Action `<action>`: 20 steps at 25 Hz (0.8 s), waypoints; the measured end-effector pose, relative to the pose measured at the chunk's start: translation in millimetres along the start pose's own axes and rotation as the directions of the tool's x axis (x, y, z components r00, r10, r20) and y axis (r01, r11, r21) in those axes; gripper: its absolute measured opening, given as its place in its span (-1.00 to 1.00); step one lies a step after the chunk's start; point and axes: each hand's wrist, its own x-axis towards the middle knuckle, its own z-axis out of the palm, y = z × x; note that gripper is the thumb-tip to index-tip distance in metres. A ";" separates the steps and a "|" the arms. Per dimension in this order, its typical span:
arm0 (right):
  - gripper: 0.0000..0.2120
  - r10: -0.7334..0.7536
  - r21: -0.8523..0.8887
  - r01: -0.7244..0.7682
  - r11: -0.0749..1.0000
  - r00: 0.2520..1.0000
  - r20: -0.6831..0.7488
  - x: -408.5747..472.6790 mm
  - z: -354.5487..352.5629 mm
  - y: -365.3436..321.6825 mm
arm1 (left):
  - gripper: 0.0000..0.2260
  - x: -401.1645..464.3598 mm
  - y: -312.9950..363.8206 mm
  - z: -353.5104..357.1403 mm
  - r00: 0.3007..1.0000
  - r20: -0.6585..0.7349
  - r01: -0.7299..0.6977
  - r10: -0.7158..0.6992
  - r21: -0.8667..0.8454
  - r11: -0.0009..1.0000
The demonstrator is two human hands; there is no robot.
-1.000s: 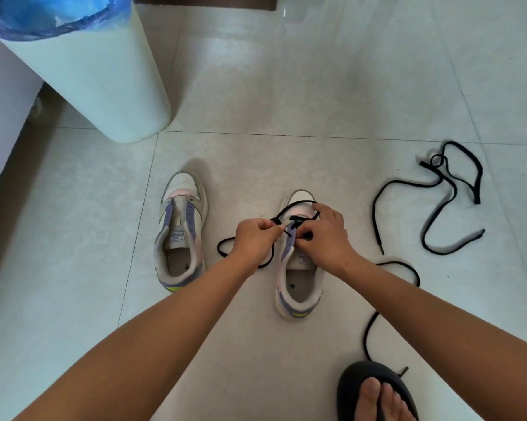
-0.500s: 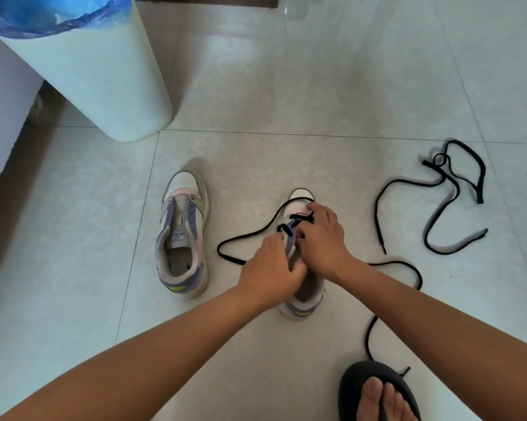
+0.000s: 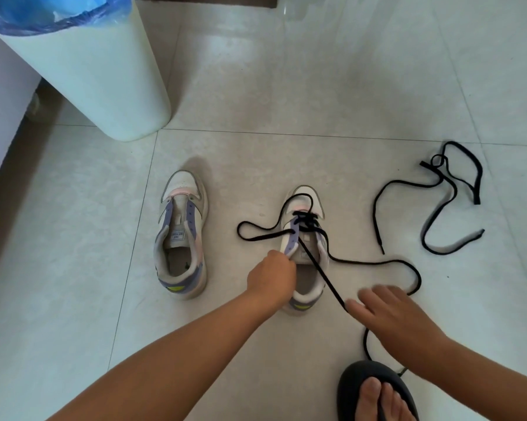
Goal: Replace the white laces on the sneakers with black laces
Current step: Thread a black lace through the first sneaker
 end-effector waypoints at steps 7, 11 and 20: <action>-0.72 -0.102 -0.123 0.154 0.980 0.931 0.349 -140.3 55.5 39.7 | -0.74 4.9 3.7 -7.8 1.000 -0.012 0.014 -0.015 -0.021 1.000; -0.86 0.017 0.052 -0.014 0.999 0.998 -0.053 -42.9 28.0 32.9 | -0.72 2.1 2.2 -11.9 0.998 0.057 -0.029 0.030 -0.026 0.999; -0.65 0.552 0.184 -0.555 0.811 0.831 0.072 144.5 7.5 2.3 | -0.74 54.3 16.1 -70.8 0.994 -0.110 -0.036 -0.017 -0.459 0.888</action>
